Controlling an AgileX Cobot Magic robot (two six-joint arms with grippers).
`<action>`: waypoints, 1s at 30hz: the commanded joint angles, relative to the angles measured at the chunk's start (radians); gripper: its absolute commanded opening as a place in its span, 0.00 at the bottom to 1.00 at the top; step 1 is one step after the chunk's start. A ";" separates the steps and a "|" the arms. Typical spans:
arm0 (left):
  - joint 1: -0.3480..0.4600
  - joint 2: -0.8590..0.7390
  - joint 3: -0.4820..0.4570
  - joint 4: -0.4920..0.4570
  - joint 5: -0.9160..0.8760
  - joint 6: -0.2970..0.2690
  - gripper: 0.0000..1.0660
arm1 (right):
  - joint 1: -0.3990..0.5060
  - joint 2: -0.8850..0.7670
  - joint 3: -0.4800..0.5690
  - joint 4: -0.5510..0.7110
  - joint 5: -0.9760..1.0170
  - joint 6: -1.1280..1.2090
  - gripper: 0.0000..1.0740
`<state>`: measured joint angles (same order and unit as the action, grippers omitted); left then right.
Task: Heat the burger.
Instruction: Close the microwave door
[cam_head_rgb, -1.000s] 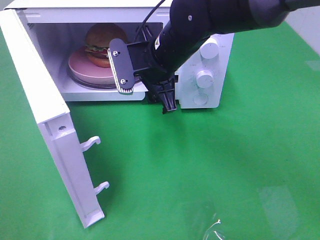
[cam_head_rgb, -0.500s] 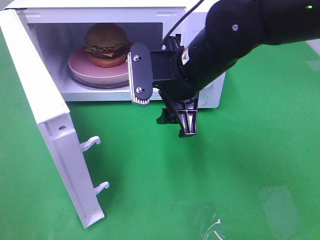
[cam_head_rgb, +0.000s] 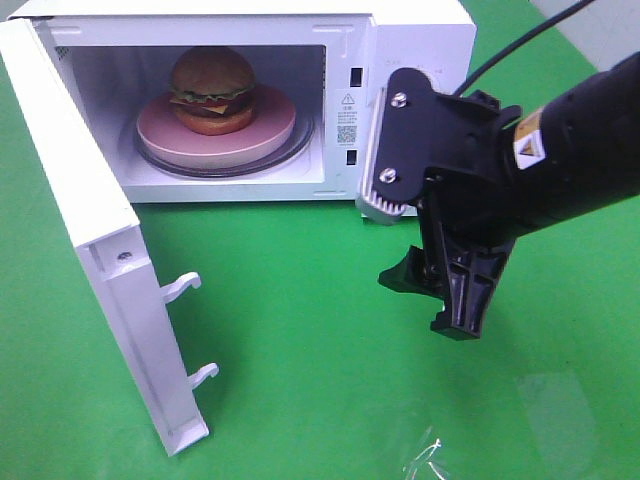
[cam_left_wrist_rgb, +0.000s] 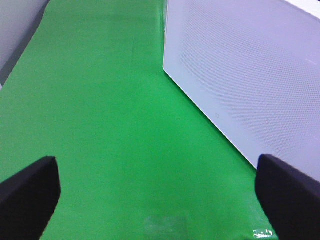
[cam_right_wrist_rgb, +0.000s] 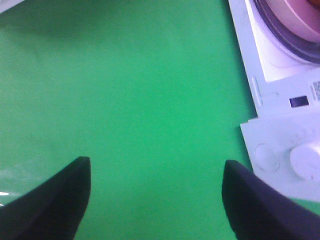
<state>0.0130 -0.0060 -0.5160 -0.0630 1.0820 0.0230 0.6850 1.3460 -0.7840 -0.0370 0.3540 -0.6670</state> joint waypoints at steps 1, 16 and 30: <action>-0.001 -0.004 0.000 0.002 -0.012 -0.001 0.92 | 0.002 -0.116 0.058 0.007 0.030 0.267 0.67; -0.001 -0.004 0.000 0.002 -0.012 -0.001 0.92 | 0.002 -0.317 0.076 0.004 0.604 0.661 0.67; -0.001 -0.004 0.000 0.002 -0.012 -0.001 0.92 | 0.001 -0.575 0.126 0.026 0.733 0.722 0.67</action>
<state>0.0130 -0.0060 -0.5160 -0.0630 1.0820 0.0230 0.6860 0.8260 -0.6940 -0.0150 1.0680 0.0350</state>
